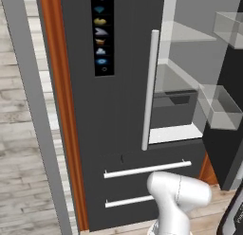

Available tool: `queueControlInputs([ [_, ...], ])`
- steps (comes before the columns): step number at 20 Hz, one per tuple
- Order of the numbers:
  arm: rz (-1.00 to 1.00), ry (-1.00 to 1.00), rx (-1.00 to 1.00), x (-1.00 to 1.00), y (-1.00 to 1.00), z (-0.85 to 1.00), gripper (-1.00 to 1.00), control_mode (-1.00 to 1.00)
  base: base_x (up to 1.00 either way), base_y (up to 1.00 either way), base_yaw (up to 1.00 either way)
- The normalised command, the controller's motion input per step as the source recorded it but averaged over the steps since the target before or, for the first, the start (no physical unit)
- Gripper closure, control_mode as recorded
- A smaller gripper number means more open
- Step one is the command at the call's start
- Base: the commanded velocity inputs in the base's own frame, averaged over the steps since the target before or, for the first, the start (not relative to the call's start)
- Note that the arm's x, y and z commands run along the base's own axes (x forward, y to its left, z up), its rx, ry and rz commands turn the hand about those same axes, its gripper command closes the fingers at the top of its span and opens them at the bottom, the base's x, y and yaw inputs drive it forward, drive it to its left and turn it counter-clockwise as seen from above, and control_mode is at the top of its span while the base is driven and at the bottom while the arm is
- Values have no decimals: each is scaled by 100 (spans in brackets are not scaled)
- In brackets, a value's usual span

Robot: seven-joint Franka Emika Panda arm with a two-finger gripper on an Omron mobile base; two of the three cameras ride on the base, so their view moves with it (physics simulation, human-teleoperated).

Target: Take the donuts from the fridge and place them on the empty tray on the dining counter.

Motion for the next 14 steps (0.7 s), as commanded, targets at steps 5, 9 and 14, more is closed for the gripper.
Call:
queueControlInputs([
  [5, -18, 0, -20, 13, 51, -3, -100, -100, 0, 0, 0],
  [9, -10, 0, -42, 0, 42, -1, -100, -100, 0, 0, 0],
  [14, -16, 10, -49, 0, 17, -2, -100, -100, 0, 0, 0],
])
